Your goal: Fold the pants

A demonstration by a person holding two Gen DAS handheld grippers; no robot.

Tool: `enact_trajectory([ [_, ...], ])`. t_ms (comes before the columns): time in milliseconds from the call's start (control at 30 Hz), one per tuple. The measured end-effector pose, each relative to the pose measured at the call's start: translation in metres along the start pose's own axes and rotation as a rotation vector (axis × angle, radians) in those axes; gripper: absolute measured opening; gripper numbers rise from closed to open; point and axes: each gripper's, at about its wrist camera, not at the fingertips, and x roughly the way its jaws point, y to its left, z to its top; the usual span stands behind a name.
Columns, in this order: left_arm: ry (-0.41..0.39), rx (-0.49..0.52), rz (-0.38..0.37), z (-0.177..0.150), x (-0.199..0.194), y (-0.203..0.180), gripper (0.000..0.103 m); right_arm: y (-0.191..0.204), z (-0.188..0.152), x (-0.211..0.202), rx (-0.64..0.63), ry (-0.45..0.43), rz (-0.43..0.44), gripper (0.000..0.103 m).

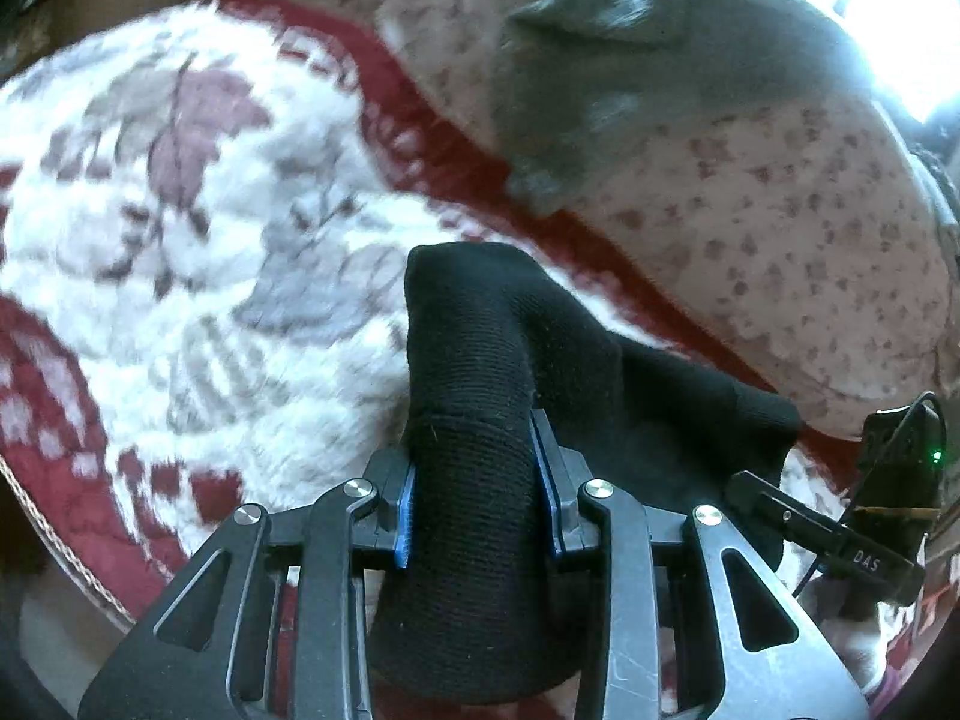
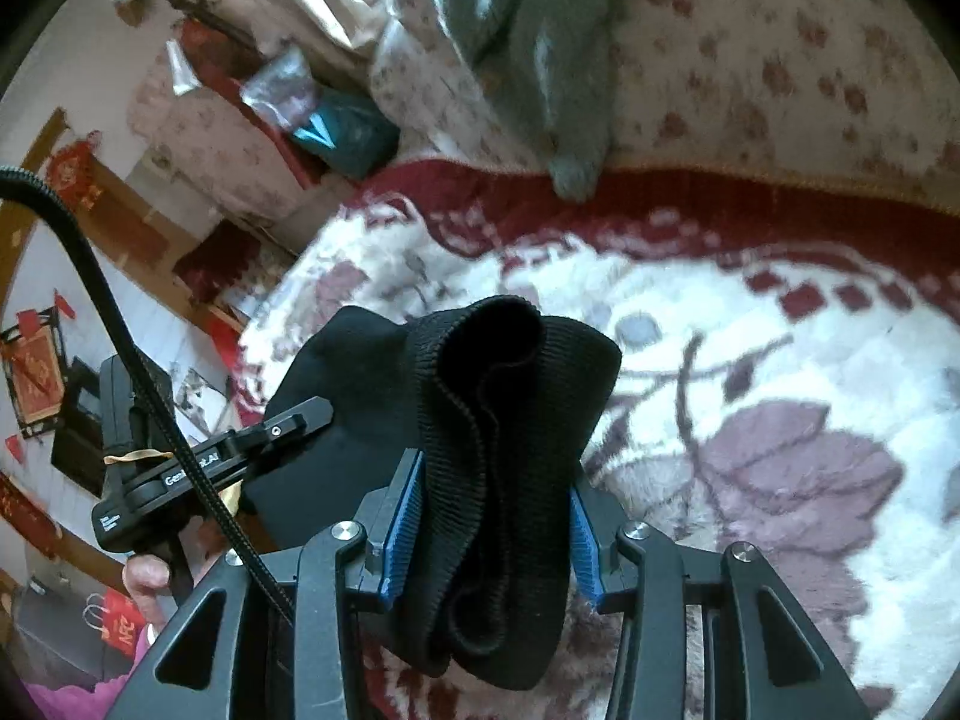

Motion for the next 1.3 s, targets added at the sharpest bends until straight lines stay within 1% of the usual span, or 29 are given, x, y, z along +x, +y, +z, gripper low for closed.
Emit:
enact_trajectory([
  [33,0.014,-0.020,0.007,-0.004,0.007,0.006,0.034,-0.004,-0.002,0.004,0.010,0.008,-0.021,0.047],
  [67,0.021,-0.038,0.013,-0.005,0.012,0.009,0.042,-0.009,-0.003,0.008,0.030,0.009,-0.037,0.057],
  [100,0.018,-0.063,0.028,-0.007,0.015,0.013,0.054,-0.015,-0.003,0.010,0.052,0.008,-0.036,0.062],
  [133,0.009,-0.079,0.050,-0.009,0.016,0.015,0.061,-0.020,-0.004,0.011,0.069,0.014,-0.042,0.069],
  [167,-0.001,-0.086,0.062,-0.010,0.016,0.016,0.070,-0.022,-0.003,0.012,0.077,0.017,-0.045,0.069],
  [200,-0.010,-0.092,0.065,-0.011,0.016,0.018,0.071,-0.023,-0.002,0.011,0.077,0.018,-0.045,0.069],
  [300,-0.005,-0.085,0.077,-0.011,0.014,0.016,0.071,-0.016,0.003,0.005,0.052,0.023,-0.081,0.069],
  [400,-0.017,-0.066,0.114,-0.011,0.007,0.009,0.071,-0.004,0.006,-0.012,0.004,-0.007,-0.111,0.069],
  [500,-0.054,-0.049,0.145,-0.012,-0.007,0.002,0.071,0.007,0.006,-0.027,-0.039,-0.037,-0.128,0.069],
  [600,-0.090,-0.029,0.140,-0.014,-0.021,-0.007,0.071,0.024,0.004,-0.040,-0.111,-0.057,-0.159,0.069],
  [733,-0.155,0.027,0.159,-0.021,-0.042,-0.027,0.071,0.046,0.000,-0.051,-0.187,-0.091,-0.213,0.069],
  [967,-0.243,0.083,0.192,-0.036,-0.066,-0.053,0.071,0.067,-0.009,-0.060,-0.216,-0.131,-0.209,0.069],
  [1100,-0.271,0.088,0.205,-0.046,-0.074,-0.061,0.071,0.073,-0.015,-0.061,-0.225,-0.152,-0.212,0.069],
  [1233,-0.292,0.107,0.239,-0.054,-0.079,-0.066,0.071,0.074,-0.020,-0.059,-0.213,-0.154,-0.208,0.069],
  [1300,-0.298,0.110,0.242,-0.057,-0.081,-0.066,0.071,0.075,-0.022,-0.057,-0.209,-0.153,-0.200,0.070],
])
